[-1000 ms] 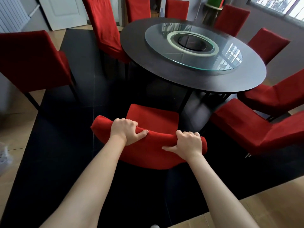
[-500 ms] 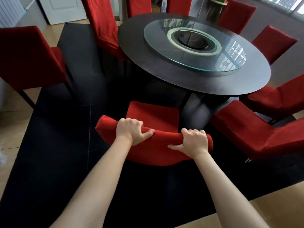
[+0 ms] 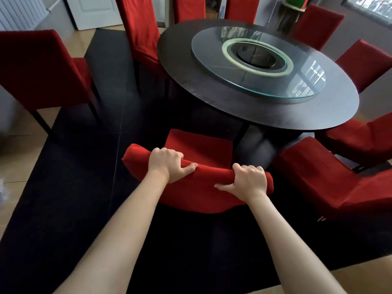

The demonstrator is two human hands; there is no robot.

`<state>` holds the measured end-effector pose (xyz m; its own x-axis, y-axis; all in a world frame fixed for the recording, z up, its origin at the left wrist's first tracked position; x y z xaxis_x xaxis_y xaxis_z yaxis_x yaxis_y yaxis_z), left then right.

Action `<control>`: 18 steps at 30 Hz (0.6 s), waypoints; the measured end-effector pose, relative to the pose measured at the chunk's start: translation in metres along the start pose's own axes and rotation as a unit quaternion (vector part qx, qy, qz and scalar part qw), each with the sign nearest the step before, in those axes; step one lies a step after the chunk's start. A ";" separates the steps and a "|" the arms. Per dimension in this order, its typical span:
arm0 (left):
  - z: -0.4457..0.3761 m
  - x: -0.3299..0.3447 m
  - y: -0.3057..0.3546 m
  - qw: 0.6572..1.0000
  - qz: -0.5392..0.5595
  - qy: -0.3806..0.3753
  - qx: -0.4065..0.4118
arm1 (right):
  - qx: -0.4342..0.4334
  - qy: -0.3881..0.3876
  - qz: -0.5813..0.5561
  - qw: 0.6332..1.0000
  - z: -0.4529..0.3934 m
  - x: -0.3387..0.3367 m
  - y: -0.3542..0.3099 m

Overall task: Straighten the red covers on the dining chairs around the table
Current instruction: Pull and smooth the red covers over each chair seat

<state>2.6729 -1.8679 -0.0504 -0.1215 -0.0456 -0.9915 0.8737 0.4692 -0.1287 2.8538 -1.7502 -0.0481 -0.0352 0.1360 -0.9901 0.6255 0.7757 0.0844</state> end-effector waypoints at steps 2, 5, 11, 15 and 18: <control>-0.003 0.001 0.003 1.000 -0.002 -0.004 -0.006 | -0.005 -0.002 -0.002 1.000 -0.002 0.001 0.004; -0.004 0.003 0.004 1.000 -0.012 -0.013 -0.018 | -0.010 0.000 -0.008 1.000 -0.004 0.002 0.008; 0.007 0.002 -0.001 0.998 0.006 -0.028 -0.054 | -0.015 -0.018 -0.017 1.000 -0.003 0.003 0.004; 0.021 -0.002 -0.007 0.998 0.027 -0.030 -0.040 | -0.027 -0.050 -0.063 0.996 0.000 0.002 -0.001; 0.036 -0.005 -0.022 0.999 0.007 -0.029 -0.035 | -0.056 -0.063 -0.120 0.989 0.000 -0.002 -0.017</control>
<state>2.6715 -1.9097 -0.0429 -0.0812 -0.0883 -0.9928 0.8398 0.5304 -0.1158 2.8434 -1.7641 -0.0475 -0.0706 -0.1327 -0.9886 0.5204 0.8406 -0.1500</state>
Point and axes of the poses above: each hand's wrist, its own z-axis away from the middle knuckle, its own x-axis out of the palm, y = z × x, the point moved 9 cm from there along -z, towards the middle knuckle, and after that the axes turned 5 degrees about -z, right-handed, at the moved point
